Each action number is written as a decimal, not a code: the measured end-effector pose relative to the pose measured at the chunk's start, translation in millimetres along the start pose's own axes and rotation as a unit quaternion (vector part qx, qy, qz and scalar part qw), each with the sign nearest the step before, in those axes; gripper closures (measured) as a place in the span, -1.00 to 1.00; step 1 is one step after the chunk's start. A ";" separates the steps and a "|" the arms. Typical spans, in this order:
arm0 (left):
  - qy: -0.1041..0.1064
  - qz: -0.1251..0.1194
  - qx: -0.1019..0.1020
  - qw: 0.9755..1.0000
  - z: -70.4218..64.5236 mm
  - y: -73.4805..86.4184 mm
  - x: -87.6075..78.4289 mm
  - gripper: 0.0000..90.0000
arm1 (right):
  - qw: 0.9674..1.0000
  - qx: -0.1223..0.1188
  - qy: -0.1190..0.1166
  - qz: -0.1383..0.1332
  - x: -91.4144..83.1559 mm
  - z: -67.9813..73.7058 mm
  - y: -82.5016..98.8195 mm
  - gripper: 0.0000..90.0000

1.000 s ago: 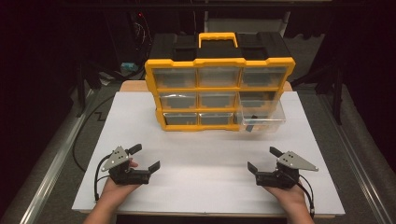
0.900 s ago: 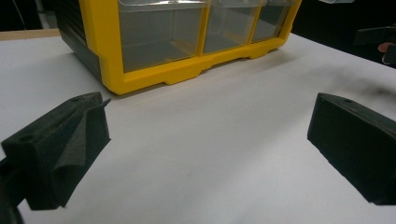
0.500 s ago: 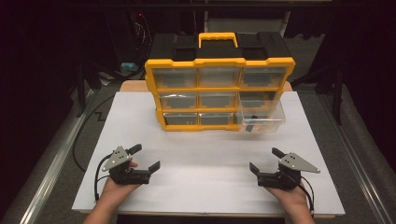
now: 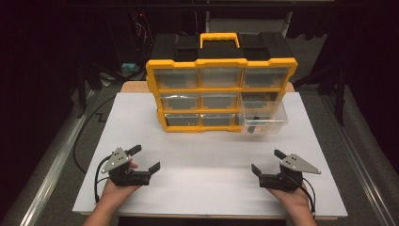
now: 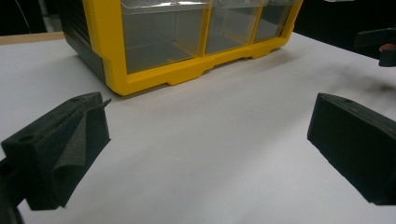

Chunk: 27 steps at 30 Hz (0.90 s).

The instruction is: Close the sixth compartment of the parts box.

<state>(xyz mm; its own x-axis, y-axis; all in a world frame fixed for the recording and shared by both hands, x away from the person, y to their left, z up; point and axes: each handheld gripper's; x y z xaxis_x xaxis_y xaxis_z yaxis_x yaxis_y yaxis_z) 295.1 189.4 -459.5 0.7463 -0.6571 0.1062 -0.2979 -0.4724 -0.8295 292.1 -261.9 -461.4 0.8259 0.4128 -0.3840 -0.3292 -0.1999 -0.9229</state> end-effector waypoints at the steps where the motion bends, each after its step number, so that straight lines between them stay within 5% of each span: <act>1: -0.001 0.000 0.002 1.000 0.0 0.0 0.1 -1.00 | 1.000 -0.002 -0.001 0.001 -0.4 0.6 -0.4 -0.98; 16: 0.000 0.001 0.011 1.000 -1.5 2.0 -0.5 -1.00 | 1.000 0.004 -0.007 -0.010 -5.0 -3.6 -0.4 -0.64; 27: 0.003 0.003 0.014 1.000 -3.2 4.0 0.4 -1.00 | 1.000 0.004 -0.006 -0.002 -4.2 -6.3 2.4 -0.18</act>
<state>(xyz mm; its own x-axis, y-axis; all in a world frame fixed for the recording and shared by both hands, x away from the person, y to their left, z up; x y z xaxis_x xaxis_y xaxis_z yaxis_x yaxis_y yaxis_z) 292.3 185.3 -461.1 0.7411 -0.6634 0.1036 -0.2861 -0.4515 -0.8452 290.8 -269.7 -461.9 0.8221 0.4240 -0.3800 -0.3288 -0.1912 -0.9248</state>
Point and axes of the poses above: each handheld gripper's, and its own axes: x roughly forward along the jaws, y roughly out of its underside, z roughly to its left, and after that the axes turned 5 degrees about y, right-handed
